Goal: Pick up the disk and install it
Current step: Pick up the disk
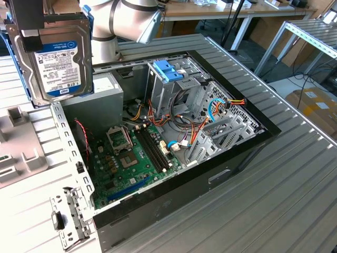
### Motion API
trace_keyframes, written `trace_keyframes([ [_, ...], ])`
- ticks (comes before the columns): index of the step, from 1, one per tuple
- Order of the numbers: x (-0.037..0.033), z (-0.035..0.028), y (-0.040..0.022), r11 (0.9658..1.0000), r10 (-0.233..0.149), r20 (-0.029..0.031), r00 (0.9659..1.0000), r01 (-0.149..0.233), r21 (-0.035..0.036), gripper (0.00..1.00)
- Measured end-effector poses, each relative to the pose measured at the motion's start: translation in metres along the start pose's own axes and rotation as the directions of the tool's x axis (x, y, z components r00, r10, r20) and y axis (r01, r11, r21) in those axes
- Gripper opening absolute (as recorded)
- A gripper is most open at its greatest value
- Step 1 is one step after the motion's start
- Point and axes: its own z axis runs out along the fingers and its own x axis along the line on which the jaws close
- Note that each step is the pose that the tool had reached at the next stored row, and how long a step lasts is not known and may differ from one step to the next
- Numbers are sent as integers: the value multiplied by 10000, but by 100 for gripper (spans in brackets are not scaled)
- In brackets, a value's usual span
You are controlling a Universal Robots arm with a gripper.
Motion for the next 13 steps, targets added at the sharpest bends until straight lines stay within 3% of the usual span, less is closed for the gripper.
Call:
trace_keyframes([
  [13,108,-1,-143,10000,0,0,10000,0,-1,37],
])
